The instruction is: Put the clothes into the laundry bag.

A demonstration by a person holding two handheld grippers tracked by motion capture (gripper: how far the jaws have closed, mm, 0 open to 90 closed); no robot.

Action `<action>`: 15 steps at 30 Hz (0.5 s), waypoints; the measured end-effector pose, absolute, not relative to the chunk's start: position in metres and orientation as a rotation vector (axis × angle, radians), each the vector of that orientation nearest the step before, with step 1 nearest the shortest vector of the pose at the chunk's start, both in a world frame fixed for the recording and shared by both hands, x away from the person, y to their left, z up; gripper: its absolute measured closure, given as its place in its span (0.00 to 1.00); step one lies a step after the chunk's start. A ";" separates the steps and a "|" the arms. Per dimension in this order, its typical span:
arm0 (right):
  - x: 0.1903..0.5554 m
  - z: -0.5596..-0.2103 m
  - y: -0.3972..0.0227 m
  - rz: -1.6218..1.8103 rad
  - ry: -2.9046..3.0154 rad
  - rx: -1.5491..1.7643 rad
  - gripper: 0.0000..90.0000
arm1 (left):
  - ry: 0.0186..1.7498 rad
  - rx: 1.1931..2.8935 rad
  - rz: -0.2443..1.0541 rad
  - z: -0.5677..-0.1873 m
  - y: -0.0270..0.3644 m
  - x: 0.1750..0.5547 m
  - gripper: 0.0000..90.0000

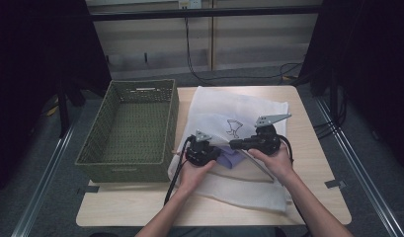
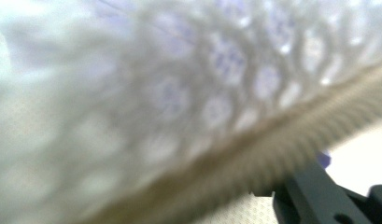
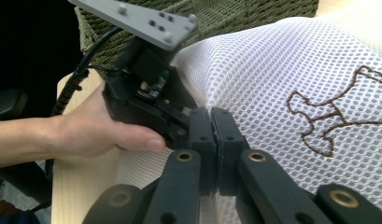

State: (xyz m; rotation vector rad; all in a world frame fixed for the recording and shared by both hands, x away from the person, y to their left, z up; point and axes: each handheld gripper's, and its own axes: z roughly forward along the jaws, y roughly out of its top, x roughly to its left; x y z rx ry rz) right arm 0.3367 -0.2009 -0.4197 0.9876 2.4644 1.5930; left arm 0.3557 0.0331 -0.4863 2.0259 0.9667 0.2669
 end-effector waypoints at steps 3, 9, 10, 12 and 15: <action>0.337 -0.419 -0.201 1.597 2.459 0.989 0.99 | 0.936 2.052 0.280 -0.481 0.036 0.351 0.67; 0.336 -0.417 -0.206 1.594 2.442 0.999 0.99 | 0.908 2.029 0.191 -0.470 0.037 0.354 0.68; 0.336 -0.416 -0.207 1.597 2.436 0.996 0.99 | 0.901 2.044 0.215 -0.468 0.036 0.354 0.68; 0.336 -0.415 -0.210 1.599 2.428 1.001 0.99 | 0.856 2.089 0.229 -0.464 0.036 0.354 0.68; 0.338 -0.413 -0.213 1.608 2.413 1.005 0.99 | 0.822 2.115 0.253 -0.455 0.041 0.348 0.65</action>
